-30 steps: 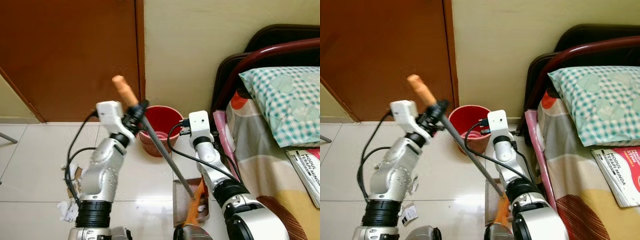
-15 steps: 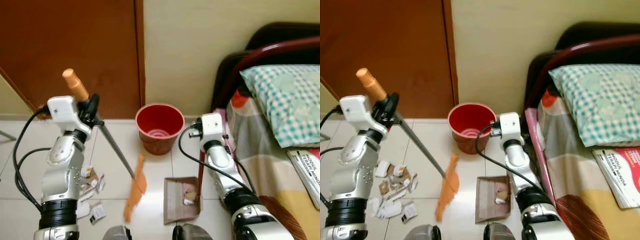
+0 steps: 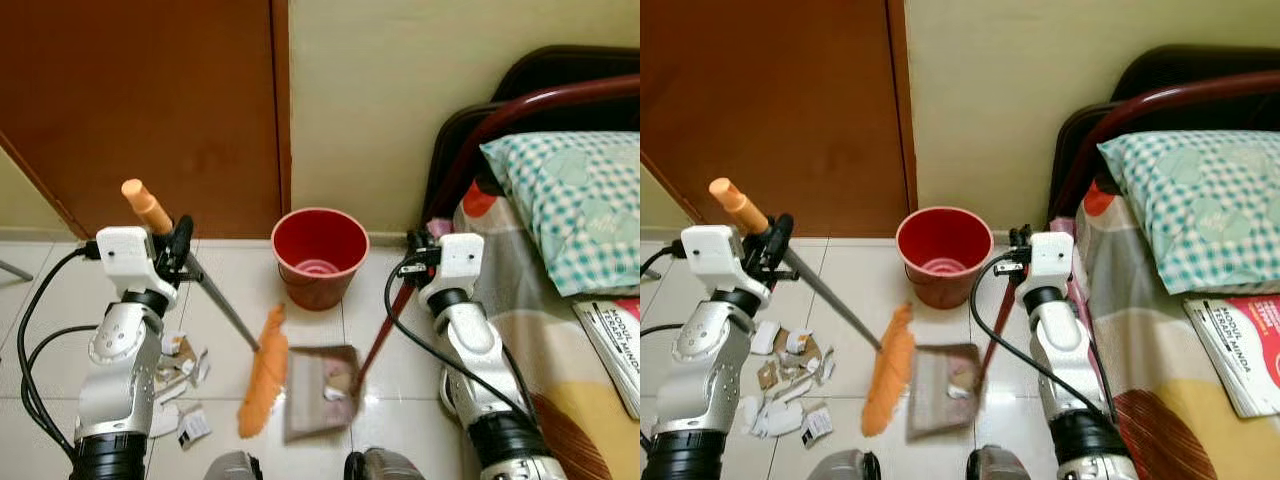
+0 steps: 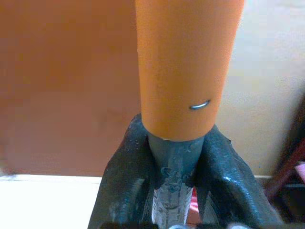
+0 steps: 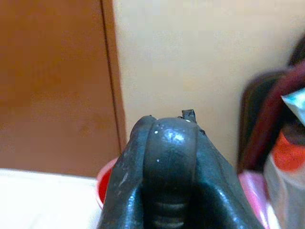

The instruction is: Sweep floor

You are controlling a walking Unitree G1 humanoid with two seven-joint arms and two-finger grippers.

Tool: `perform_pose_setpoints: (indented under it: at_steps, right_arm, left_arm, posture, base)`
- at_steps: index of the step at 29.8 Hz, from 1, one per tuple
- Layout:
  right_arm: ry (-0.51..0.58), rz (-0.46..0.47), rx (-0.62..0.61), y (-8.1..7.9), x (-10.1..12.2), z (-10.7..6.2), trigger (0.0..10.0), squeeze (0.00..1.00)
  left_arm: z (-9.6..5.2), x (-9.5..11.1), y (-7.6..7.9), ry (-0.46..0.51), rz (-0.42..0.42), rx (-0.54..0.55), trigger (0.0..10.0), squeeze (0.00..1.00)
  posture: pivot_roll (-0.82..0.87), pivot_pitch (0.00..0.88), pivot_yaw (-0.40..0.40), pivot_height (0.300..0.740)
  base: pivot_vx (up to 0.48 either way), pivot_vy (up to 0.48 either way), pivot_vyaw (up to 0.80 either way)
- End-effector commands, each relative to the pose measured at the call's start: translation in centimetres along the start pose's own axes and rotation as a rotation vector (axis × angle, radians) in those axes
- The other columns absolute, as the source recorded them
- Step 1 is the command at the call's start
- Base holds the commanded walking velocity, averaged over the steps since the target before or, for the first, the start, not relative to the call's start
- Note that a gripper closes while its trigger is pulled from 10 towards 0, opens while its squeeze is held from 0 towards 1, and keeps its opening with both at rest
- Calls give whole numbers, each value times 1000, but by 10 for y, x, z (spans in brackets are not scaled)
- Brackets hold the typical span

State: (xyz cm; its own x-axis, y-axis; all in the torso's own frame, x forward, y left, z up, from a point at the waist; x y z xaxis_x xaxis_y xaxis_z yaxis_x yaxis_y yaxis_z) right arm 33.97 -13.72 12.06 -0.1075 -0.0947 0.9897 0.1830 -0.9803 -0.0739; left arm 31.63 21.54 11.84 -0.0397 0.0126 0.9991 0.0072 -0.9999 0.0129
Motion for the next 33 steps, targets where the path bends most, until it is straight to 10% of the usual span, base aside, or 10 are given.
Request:
perform_pose_setpoints:
  at_steps: [1, 26, 33]
  right_arm:
    - [76, 12, 26, -1, 24, 7, 10000, 0]
    - [410, 154, 191, -26, 172, 73, 10000, 0]
    - [591, -118, 210, -35, 220, 75, 10000, 0]
  left_arm:
    - [-1, -3, -10, -18, 59, 42, 10000, 0]
    - [3, -16, 10, -40, 33, 53, 10000, 0]
    - [4, -17, 15, -38, 26, 42, 10000, 0]
  posture:
    - [-4, 83, -34, 740]
    - [-7, 66, -38, 740]
    - [-5, 68, -40, 740]
  base:
    - [0, 0, 0]
    - [0, 0, 0]
    - [0, 0, 0]
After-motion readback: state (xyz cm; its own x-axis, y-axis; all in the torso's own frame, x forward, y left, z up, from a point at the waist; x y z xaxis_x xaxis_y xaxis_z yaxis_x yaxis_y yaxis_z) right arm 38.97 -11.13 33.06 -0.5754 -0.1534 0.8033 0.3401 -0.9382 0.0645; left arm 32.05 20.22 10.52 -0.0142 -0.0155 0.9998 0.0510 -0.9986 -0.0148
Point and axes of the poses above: a point about 5 cm out from each wrist's last joint towards the gripper, its own z axis pointing out of the wrist towards the gripper, its own x axis along the axis of the wrist's last joint, y = z × x, the point moved 3 cm from there along z, pointing out of the wrist towards the gripper, and after that the axes turned 1 degree about z, right-handed, at the moved point
